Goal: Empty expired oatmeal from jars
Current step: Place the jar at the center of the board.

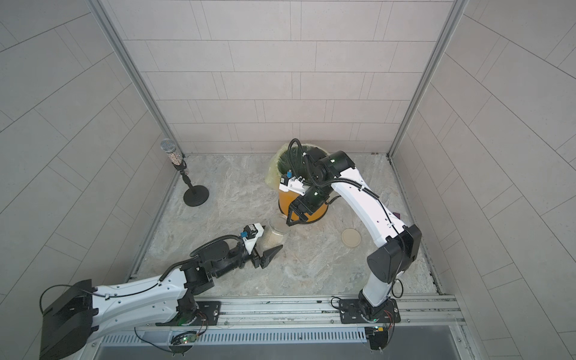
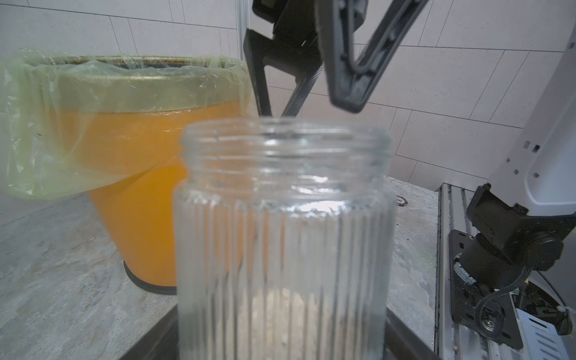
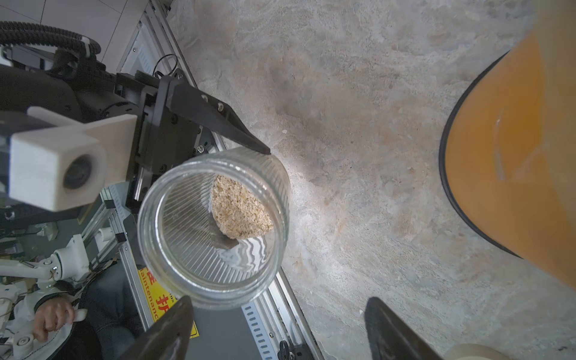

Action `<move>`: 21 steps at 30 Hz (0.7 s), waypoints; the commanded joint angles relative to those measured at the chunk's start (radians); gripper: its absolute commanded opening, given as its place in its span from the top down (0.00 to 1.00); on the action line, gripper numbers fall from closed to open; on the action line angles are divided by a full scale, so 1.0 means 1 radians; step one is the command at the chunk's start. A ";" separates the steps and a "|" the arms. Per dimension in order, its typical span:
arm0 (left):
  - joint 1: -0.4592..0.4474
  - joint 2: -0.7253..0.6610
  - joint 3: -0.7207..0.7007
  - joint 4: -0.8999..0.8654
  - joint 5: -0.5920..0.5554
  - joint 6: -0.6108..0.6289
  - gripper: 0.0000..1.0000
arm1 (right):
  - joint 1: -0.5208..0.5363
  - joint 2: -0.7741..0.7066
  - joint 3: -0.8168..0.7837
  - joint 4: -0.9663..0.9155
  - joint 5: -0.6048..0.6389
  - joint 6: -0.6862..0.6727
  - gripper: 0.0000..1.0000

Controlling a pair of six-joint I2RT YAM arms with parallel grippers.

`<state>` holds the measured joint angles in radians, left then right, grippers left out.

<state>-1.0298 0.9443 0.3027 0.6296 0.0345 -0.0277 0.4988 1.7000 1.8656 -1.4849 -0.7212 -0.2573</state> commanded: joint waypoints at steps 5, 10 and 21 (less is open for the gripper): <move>-0.024 -0.022 0.041 0.088 -0.034 0.022 1.00 | 0.054 0.037 0.035 -0.008 0.022 0.011 0.22; -0.031 -0.022 0.042 0.084 -0.048 0.027 1.00 | 0.066 0.060 0.046 -0.015 0.022 0.002 0.46; -0.032 -0.020 0.050 0.071 -0.059 0.038 1.00 | 0.084 0.083 0.046 -0.045 0.025 -0.023 0.94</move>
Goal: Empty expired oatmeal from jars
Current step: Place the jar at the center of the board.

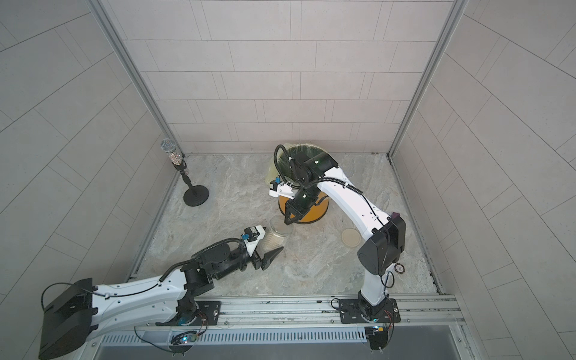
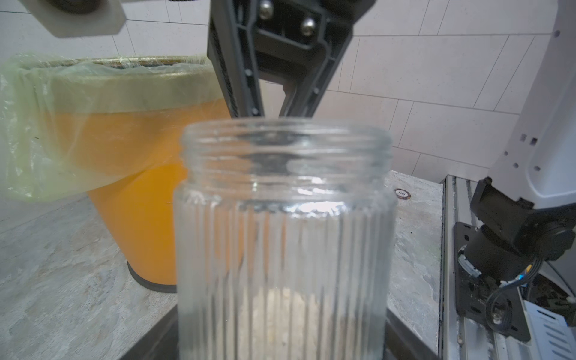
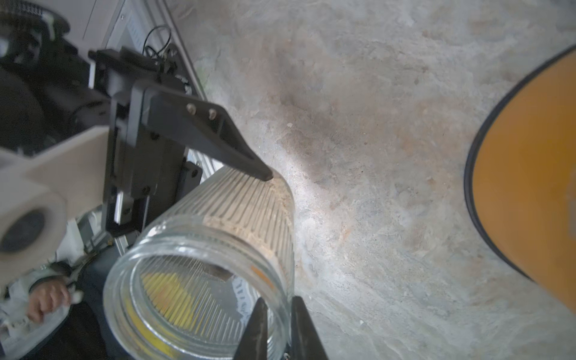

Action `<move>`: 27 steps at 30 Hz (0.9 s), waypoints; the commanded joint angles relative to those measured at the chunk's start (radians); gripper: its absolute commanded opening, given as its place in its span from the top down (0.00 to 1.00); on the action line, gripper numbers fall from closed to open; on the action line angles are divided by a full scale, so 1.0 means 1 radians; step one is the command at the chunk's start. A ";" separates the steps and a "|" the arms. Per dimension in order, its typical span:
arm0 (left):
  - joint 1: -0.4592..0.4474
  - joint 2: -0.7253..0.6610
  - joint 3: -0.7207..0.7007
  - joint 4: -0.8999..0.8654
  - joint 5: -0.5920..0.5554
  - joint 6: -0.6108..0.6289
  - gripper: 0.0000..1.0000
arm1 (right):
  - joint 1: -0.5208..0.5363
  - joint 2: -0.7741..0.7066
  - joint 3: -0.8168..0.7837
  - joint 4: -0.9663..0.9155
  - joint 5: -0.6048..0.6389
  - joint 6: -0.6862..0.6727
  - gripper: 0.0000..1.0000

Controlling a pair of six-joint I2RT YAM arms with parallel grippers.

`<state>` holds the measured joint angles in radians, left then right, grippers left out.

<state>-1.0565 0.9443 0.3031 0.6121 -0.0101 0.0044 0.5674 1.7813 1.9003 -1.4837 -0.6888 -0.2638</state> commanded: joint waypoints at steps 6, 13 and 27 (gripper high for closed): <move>-0.005 0.001 0.053 0.102 -0.018 0.005 1.00 | 0.048 0.003 0.003 -0.050 0.018 -0.025 1.00; -0.005 0.065 0.059 0.129 -0.025 0.006 1.00 | 0.080 0.008 0.005 -0.041 0.077 -0.018 1.00; -0.005 0.469 0.065 0.484 -0.082 0.003 0.87 | 0.082 0.023 -0.100 0.056 0.279 0.000 1.00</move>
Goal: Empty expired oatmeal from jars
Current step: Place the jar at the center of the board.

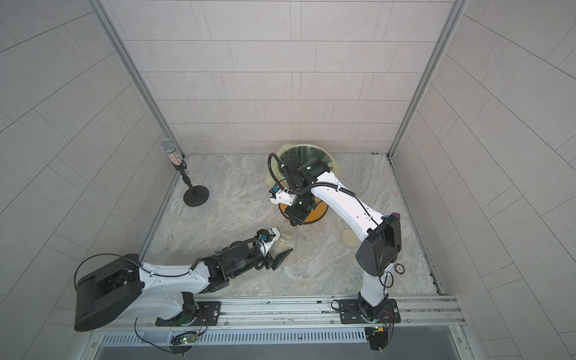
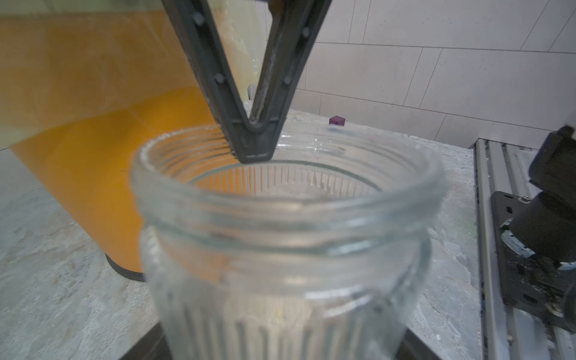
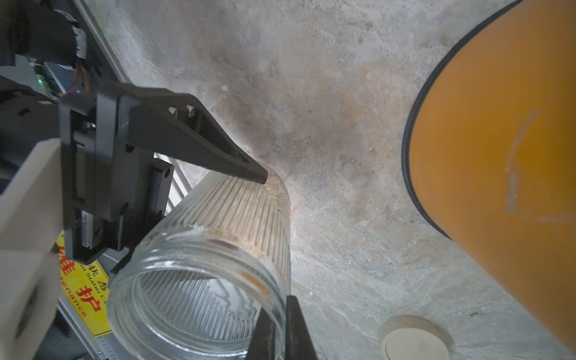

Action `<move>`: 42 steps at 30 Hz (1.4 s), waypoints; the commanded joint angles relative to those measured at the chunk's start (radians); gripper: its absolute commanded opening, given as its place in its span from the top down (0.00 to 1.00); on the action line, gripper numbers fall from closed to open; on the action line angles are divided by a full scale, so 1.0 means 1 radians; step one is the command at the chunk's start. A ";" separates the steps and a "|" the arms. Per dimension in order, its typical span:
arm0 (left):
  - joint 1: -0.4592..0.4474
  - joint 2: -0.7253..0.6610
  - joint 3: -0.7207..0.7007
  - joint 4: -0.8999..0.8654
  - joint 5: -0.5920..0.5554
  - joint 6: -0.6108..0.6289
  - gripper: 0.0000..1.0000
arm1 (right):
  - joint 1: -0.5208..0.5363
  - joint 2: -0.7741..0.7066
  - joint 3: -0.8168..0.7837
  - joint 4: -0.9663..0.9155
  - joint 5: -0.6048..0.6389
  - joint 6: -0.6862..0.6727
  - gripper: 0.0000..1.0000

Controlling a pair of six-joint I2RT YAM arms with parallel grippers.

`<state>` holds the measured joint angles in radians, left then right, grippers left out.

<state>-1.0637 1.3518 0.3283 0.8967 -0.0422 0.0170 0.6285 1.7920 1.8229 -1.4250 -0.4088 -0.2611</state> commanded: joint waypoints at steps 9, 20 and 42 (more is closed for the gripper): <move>0.002 0.352 0.061 0.461 -0.092 -0.057 0.70 | 0.021 0.039 -0.094 0.089 0.092 0.013 1.00; 0.006 0.392 0.075 0.462 -0.118 -0.060 0.03 | 0.020 0.126 -0.095 0.124 0.157 0.027 1.00; 0.007 0.300 0.058 0.404 -0.128 -0.054 0.00 | 0.041 0.065 -0.076 0.119 0.311 0.047 1.00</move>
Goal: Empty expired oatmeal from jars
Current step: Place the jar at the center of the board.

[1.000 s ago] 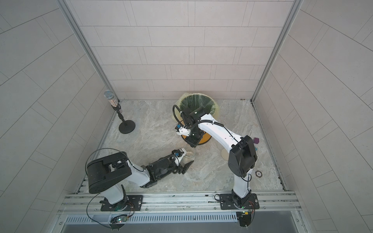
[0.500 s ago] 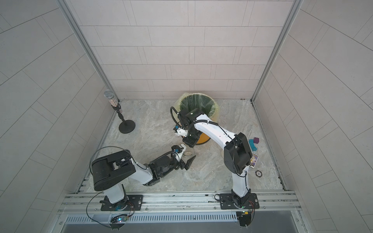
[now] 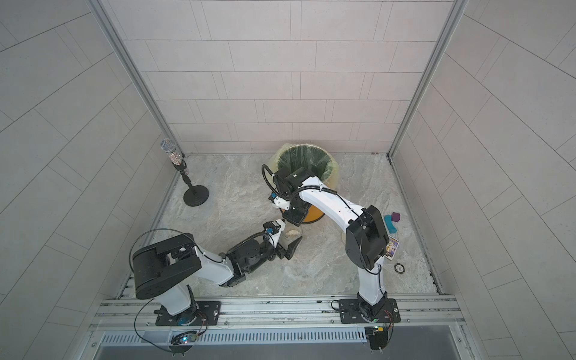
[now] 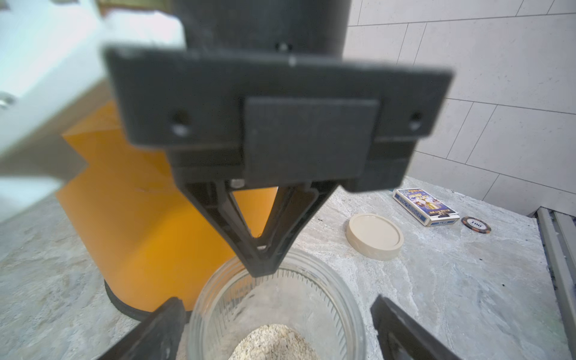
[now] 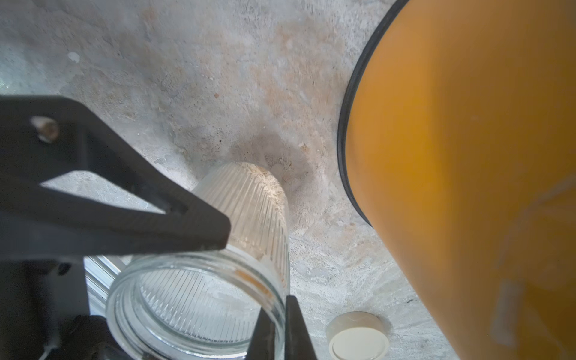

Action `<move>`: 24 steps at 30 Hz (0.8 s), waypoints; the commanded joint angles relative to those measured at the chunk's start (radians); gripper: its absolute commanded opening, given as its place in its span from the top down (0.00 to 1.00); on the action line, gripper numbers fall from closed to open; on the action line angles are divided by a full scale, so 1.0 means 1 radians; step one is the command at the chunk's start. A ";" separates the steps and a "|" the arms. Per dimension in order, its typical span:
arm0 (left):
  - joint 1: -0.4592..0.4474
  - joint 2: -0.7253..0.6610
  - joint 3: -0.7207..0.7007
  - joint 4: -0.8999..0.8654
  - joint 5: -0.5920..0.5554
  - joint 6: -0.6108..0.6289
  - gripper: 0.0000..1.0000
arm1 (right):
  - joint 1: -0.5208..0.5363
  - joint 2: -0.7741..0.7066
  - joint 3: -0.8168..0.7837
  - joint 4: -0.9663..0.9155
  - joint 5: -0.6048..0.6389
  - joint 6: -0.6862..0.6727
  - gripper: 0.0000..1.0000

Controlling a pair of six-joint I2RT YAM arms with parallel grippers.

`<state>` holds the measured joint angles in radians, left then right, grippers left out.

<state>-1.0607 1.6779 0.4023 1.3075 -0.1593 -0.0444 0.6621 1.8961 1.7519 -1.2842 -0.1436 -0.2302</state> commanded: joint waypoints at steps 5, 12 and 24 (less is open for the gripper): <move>0.004 -0.089 -0.041 -0.050 -0.041 -0.009 0.00 | 0.011 -0.012 -0.038 -0.017 -0.015 0.007 0.96; 0.004 -0.324 -0.028 -0.349 -0.085 -0.007 0.00 | 0.010 0.008 -0.013 -0.019 -0.051 0.004 0.42; 0.010 -0.689 0.089 -0.902 -0.108 -0.050 0.00 | -0.046 -0.095 0.121 -0.087 -0.155 -0.003 0.00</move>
<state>-1.0584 1.0576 0.4690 0.5732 -0.2440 -0.0639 0.6369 1.8790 1.8374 -1.3148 -0.2554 -0.2314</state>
